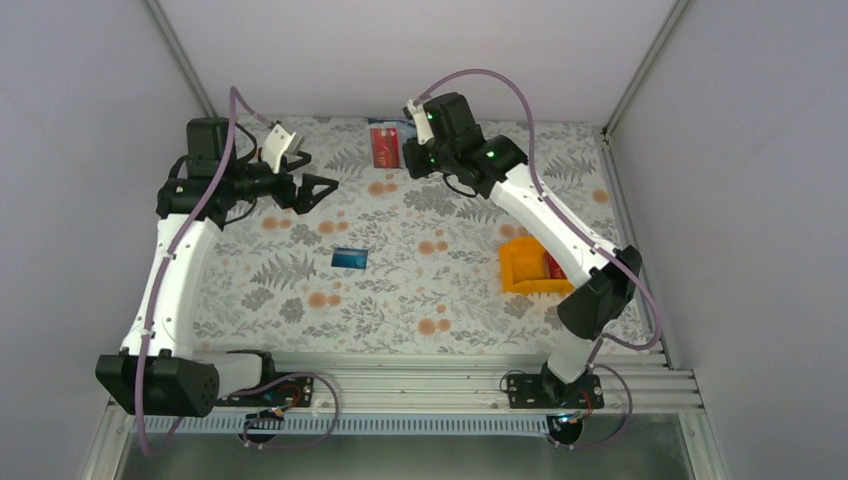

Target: Take the credit cards out of the card holder

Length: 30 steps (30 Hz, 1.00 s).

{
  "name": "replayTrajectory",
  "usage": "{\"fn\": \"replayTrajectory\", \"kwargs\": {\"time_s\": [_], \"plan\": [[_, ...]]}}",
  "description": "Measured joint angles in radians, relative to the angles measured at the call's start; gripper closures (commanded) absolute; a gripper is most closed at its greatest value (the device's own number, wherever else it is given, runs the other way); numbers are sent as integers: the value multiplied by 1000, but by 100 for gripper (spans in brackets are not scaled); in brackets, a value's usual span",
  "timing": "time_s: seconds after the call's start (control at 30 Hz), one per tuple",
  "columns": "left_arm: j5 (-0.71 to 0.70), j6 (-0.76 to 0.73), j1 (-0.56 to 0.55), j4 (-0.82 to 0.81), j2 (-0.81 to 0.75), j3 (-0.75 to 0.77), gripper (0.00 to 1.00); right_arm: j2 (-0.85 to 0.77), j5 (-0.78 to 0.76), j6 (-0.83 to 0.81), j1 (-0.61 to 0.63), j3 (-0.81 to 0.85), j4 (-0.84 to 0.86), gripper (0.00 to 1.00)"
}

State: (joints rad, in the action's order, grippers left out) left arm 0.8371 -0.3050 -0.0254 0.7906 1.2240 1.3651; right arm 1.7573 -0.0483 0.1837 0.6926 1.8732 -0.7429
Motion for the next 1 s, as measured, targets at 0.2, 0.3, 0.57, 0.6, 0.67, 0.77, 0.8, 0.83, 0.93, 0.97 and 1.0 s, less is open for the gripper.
{"fn": "replayTrajectory", "kwargs": {"time_s": [0.2, 0.3, 0.57, 0.6, 0.67, 0.77, 0.8, 0.83, 0.93, 0.97, 1.0], "plan": [[6, 23, 0, -16, 0, -22, 0, -2, 143, -10, 2, 0, 30, 96], [30, 37, 0, -19, 2, -29, 0, -2, 210, -14, 5, 0, 40, 96], [51, 60, 0, -40, 18, -30, 0, -6, 373, -63, 18, -4, 76, 96], [51, 62, 0, -42, 18, -31, 0, -7, 379, -65, 21, -4, 77, 96], [42, 64, 0, -42, 18, -31, 0, -16, 407, -81, 26, -14, 90, 96], [12, 69, 0, -45, 18, -31, 0, -34, 452, -106, 31, -26, 101, 96], [4, 70, 0, -47, 18, -31, 0, -41, 470, -117, 32, -32, 104, 96], [0, 70, 1, -48, 18, -31, 0, -52, 486, -129, 33, -40, 106, 96], [5, 65, 4, -48, 18, -31, 0, -99, 542, -172, 33, -73, 113, 96], [7, 61, 5, -48, 18, -31, 0, -113, 557, -183, 33, -81, 114, 96], [14, 56, 7, -45, 18, -31, 0, -130, 576, -199, 33, -91, 119, 96]]}}
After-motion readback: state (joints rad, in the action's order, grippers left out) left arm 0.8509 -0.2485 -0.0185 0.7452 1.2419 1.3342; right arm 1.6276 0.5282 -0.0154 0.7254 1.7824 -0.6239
